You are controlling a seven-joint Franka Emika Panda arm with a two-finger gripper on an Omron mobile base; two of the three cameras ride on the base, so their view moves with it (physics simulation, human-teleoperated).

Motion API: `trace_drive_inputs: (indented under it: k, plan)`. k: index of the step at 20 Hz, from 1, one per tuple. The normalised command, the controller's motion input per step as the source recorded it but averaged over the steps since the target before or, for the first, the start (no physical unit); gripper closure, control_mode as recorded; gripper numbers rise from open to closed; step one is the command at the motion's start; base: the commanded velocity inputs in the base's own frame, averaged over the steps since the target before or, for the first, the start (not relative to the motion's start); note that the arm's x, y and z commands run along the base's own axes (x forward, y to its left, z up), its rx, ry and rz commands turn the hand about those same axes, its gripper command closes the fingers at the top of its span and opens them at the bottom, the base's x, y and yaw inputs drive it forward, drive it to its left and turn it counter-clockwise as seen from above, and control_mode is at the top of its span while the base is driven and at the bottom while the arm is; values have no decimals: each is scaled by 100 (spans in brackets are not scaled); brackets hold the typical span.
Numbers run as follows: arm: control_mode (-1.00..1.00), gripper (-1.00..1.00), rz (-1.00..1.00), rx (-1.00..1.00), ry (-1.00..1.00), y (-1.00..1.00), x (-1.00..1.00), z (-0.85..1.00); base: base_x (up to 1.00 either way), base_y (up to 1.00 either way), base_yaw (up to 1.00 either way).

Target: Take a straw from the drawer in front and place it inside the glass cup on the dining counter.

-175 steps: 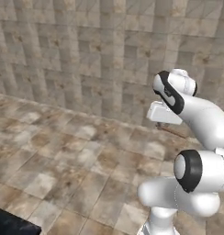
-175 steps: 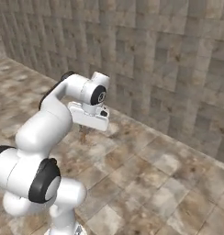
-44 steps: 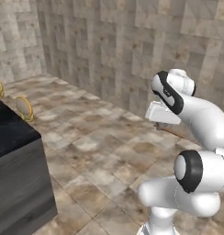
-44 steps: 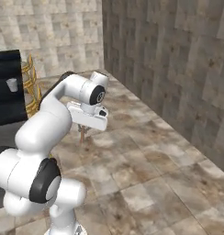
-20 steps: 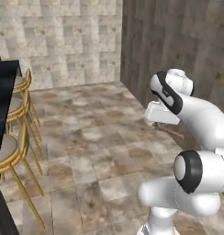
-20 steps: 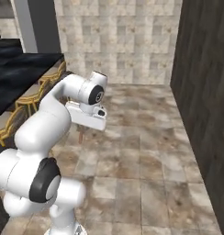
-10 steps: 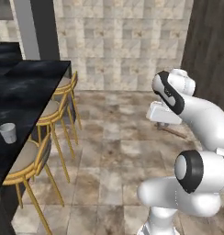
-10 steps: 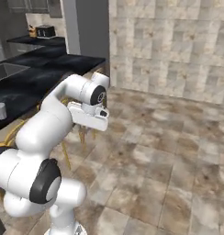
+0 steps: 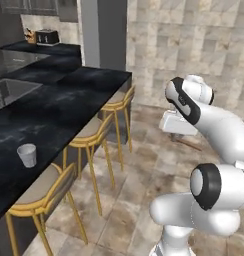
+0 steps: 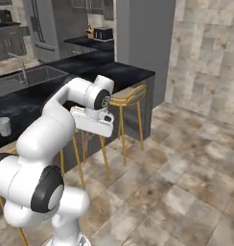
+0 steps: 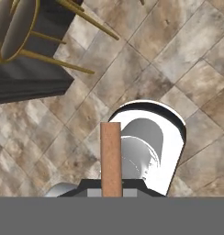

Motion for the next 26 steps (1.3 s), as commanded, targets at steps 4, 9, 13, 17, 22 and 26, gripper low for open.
trace_drive_inputs:
  k: [4,9,13,17,22,26]
  plan:
    - [100,100,0,0,0,0,0,0,56,-53,56]
    - [100,100,0,0,0,0,0,0,32,-41,60]
    - [100,100,0,0,0,0,0,0,39,-30,61]
    - [100,100,0,0,0,0,0,0,51,-40,61]
    - [100,100,0,0,0,0,0,0,61,-48,58]
    - [100,100,0,0,0,0,0,0,80,-34,43]
